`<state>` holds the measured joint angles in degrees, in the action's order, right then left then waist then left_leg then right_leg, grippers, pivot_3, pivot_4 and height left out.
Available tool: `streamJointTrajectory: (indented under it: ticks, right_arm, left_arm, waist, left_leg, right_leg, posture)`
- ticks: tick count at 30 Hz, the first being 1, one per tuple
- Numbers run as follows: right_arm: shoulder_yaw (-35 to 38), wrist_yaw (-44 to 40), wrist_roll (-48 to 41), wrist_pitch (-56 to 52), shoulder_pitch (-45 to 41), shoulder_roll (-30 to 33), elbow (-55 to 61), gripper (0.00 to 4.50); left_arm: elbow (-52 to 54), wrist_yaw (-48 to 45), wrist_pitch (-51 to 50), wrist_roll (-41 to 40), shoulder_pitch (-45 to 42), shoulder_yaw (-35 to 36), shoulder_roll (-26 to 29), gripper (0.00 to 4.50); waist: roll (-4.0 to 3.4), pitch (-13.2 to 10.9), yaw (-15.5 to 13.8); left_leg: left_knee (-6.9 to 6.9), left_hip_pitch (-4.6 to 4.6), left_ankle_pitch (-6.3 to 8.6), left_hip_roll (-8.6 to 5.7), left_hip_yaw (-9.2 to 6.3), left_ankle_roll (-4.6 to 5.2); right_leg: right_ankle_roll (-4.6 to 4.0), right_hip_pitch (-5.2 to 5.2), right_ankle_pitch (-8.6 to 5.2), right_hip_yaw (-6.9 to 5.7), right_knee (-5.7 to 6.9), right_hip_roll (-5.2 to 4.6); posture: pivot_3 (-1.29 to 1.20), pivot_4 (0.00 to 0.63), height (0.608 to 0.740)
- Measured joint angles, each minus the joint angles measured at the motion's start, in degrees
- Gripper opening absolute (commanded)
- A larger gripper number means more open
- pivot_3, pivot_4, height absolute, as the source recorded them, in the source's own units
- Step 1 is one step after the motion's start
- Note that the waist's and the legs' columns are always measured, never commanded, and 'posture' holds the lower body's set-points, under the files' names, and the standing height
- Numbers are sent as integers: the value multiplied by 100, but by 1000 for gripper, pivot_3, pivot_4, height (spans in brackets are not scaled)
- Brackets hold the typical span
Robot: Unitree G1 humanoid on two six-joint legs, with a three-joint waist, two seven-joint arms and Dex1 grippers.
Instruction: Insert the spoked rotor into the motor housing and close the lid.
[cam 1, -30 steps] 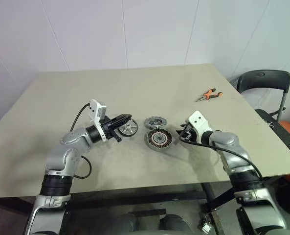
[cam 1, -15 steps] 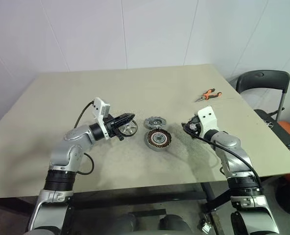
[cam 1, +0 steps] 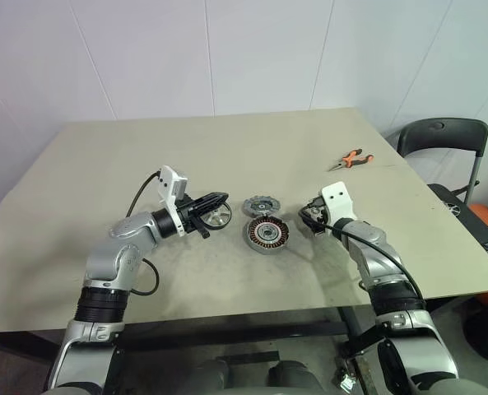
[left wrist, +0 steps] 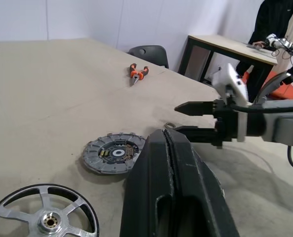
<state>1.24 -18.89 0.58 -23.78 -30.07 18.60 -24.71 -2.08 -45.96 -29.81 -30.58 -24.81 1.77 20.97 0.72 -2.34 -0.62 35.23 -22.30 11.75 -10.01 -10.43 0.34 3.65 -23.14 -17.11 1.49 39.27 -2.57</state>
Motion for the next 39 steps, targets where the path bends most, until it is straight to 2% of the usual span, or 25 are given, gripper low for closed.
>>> streamJointTrajectory:
  ticks: [5,15,20,29,39]
  right_arm:
    - [372,97,-318,-167,-273,-97,-465,3873]
    - [147,172,-305,-209,-270,-403,-490,3873]
    - [170,287,-322,-198,-283,-404,-540,3873]
    - [685,527,-637,-209,-386,-363,-844,3873]
    - [605,630,-603,-178,-386,-358,-863,3873]
  left_arm:
    - [61,33,-13,-1,51,2,2,0]
    - [75,42,-14,0,100,-1,2,0]
    - [75,45,-14,0,99,-13,2,0]
    - [77,49,-13,2,105,-22,2,0]
    - [76,69,-9,9,107,-43,-10,0]
  waist:
    - [0,0,5]
    - [-1,0,9]
    - [-1,1,8]
    - [-2,1,-5]
    - [-3,2,20]
  left_leg:
    - [-2,0,0,0,0,0]
    - [-2,0,0,0,0,0]
    - [-2,2,0,0,0,0]
    - [0,4,1,-1,0,2]
    - [-3,5,1,0,0,2]
  right_leg:
    - [0,-1,0,0,0,0]
    - [0,-1,0,1,1,0]
    - [0,1,0,1,1,0]
    - [-1,5,0,1,0,0]
    - [-1,4,0,1,0,0]
  posture:
    - [0,0,740]
    - [0,0,740]
    - [0,0,740]
    - [0,0,740]
    - [0,0,740]
